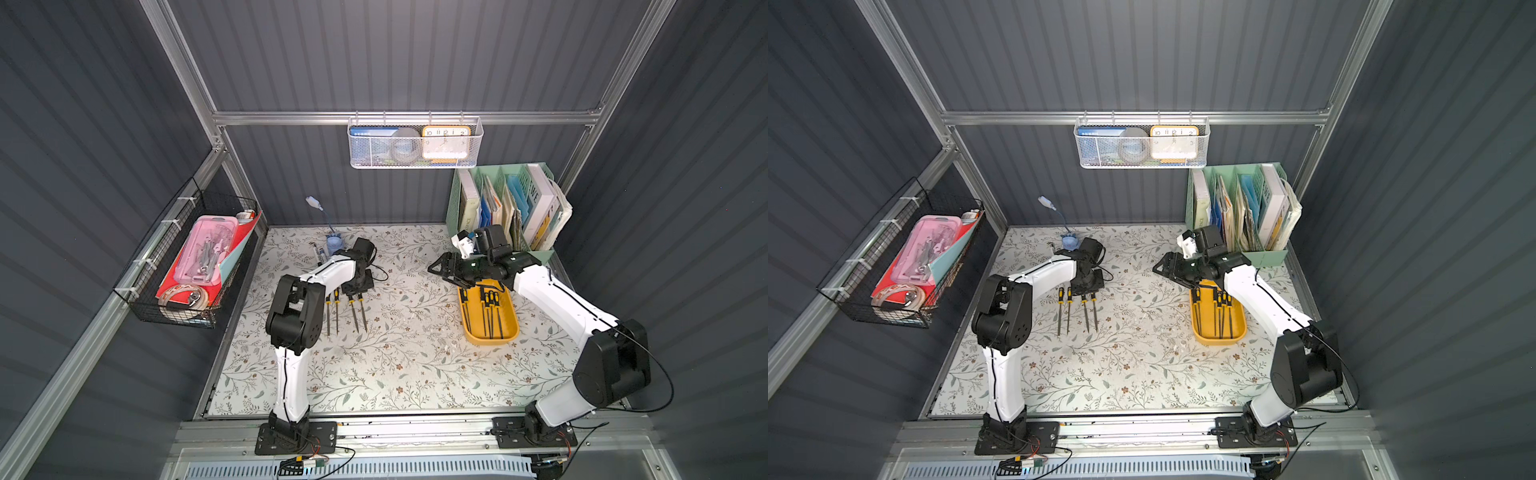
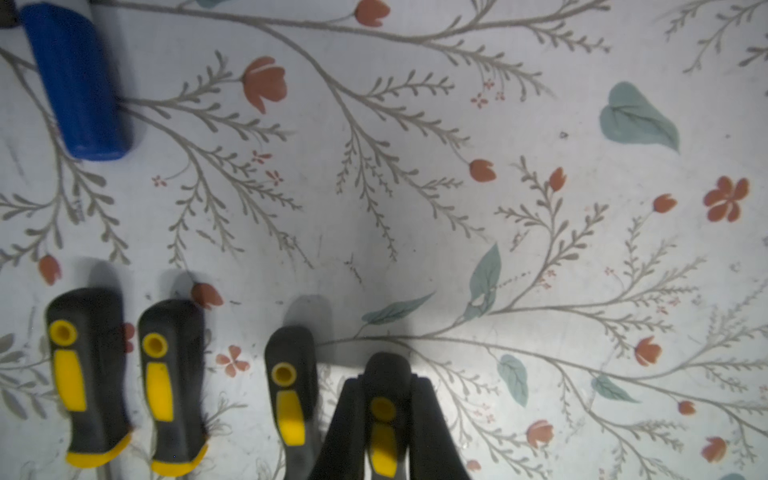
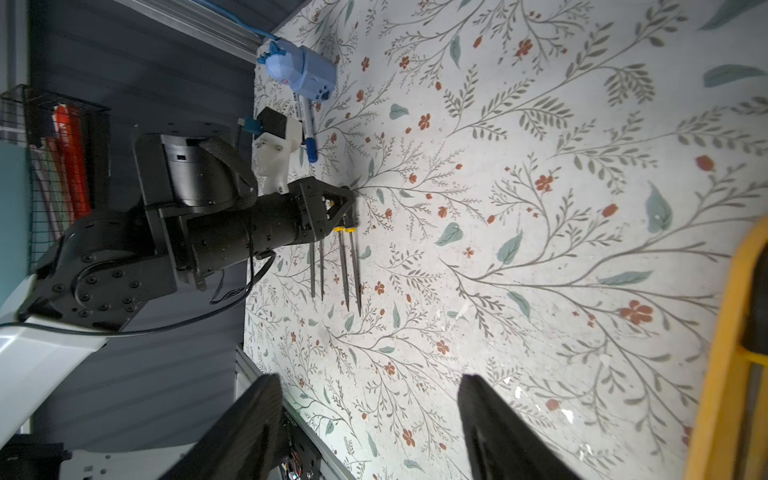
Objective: Take the file tool out of the storage box
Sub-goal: Place the file tool at the center of the board, then pick up the file tool from the storage box.
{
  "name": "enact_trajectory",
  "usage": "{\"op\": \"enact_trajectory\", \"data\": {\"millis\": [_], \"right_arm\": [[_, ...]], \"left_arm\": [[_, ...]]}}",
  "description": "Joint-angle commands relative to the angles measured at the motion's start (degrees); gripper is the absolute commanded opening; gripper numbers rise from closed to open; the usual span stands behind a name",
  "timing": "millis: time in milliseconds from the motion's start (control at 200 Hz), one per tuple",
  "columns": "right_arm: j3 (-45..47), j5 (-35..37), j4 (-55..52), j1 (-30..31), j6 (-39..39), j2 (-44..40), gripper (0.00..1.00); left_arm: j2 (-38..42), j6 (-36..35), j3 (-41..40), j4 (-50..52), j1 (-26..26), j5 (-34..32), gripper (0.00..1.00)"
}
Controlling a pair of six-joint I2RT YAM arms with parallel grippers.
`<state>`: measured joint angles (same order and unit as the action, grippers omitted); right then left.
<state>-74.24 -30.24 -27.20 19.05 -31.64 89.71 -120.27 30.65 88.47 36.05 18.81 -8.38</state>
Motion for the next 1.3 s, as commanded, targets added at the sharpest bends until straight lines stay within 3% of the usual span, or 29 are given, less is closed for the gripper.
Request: {"op": "enact_trajectory", "data": {"millis": [0,205,365,680,996,1296], "right_arm": [[-0.66,7.64,-6.63,-1.30,1.50,0.88,0.72],[-2.97,18.74,-16.93,-4.90,4.36,2.99,0.70],[-3.69,22.88,-19.99,-7.64,6.15,4.79,0.65],[-7.08,29.99,-24.08,-10.08,11.59,12.65,0.50],[-15.70,34.77,-26.32,-10.34,16.49,22.82,0.41],[-21.04,35.67,-27.46,-10.76,18.80,30.89,0.36]], "left_arm": [[-1.64,-0.51,0.39,2.27,0.00,-1.37,0.19],[-2.01,-1.25,1.51,2.26,0.00,-0.93,0.32],[-1.31,-1.61,2.96,2.54,0.00,-1.10,0.41],[3.08,-2.19,9.30,4.49,0.01,2.25,0.45],[8.11,-4.81,10.66,0.09,0.00,16.46,0.49],[8.20,-5.36,10.00,0.85,0.00,16.14,0.50]]}}
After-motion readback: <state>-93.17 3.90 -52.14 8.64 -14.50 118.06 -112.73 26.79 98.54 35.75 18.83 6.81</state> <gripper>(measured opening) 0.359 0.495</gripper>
